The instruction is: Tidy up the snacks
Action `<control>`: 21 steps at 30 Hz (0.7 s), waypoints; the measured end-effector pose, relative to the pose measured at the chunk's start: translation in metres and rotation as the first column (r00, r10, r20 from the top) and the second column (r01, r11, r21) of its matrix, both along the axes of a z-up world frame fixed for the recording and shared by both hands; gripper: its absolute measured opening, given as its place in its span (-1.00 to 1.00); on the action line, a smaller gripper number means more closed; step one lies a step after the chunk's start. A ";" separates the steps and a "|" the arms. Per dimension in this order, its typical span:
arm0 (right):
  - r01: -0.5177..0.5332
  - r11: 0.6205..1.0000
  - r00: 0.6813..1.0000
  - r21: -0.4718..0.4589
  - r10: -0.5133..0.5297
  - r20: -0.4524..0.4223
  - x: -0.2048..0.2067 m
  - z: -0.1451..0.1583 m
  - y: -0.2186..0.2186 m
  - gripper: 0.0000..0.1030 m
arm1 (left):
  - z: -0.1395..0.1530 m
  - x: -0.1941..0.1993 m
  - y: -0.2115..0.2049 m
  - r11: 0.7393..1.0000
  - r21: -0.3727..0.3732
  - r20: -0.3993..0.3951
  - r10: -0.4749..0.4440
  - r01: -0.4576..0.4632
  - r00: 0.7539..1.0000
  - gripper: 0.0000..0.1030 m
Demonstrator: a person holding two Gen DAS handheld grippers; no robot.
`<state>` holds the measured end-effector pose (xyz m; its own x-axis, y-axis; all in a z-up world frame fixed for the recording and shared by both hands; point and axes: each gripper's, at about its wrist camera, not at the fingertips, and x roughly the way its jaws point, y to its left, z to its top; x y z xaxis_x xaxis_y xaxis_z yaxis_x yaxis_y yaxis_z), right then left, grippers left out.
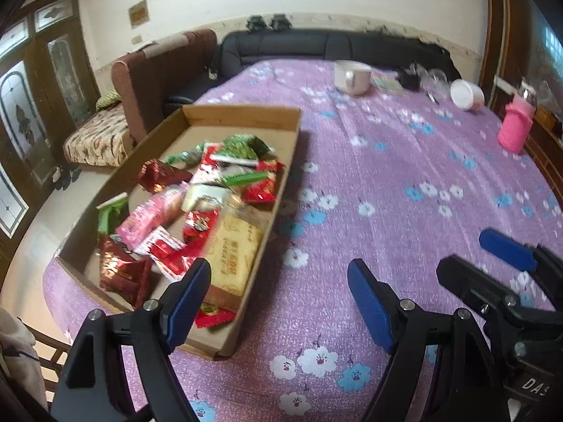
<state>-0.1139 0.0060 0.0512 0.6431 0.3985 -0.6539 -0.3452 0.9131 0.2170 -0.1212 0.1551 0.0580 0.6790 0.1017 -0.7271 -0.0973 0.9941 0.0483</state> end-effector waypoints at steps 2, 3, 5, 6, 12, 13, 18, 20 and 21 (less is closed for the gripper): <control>0.001 1.000 1.000 -0.001 -0.001 0.002 -0.001 0.000 -0.001 0.47 | 0.011 -0.010 0.005 0.999 -0.001 0.084 0.038 -0.038 0.996 0.55; 0.001 1.000 1.000 -0.001 -0.001 0.003 -0.001 0.000 0.000 0.47 | 0.021 -0.019 0.007 0.998 0.014 0.158 0.066 -0.069 0.985 0.55; -0.002 1.000 1.000 0.000 0.002 0.003 -0.002 0.000 0.000 0.47 | 0.043 -0.041 0.009 0.994 0.041 0.309 0.088 -0.106 0.947 0.56; -0.004 1.000 1.000 0.000 0.004 0.003 -0.002 0.000 0.000 0.47 | 0.053 -0.051 0.010 0.992 0.047 0.373 0.090 -0.115 0.923 0.63; -0.048 0.999 0.999 -0.011 0.048 0.008 -0.010 -0.001 0.014 0.48 | 0.064 -0.075 0.018 0.983 0.010 0.499 0.154 -0.183 0.853 0.90; -0.057 0.998 0.998 -0.018 0.058 0.013 -0.012 -0.001 0.017 0.48 | 0.060 -0.069 0.020 0.983 0.014 0.466 0.157 -0.184 0.871 0.90; -0.089 0.994 0.995 -0.069 0.092 0.047 -0.023 0.000 0.028 0.48 | 0.049 -0.049 0.026 0.973 0.041 0.353 0.197 -0.225 0.915 0.90; -0.102 0.991 0.993 -0.084 0.107 0.058 -0.027 0.000 0.033 0.48 | 0.044 -0.046 0.028 0.972 0.038 0.312 0.209 -0.232 0.927 0.90; -0.108 0.990 0.992 -0.088 0.114 0.061 -0.028 0.001 0.034 0.48 | 0.040 -0.043 0.028 0.971 0.041 0.282 0.214 -0.234 0.935 0.90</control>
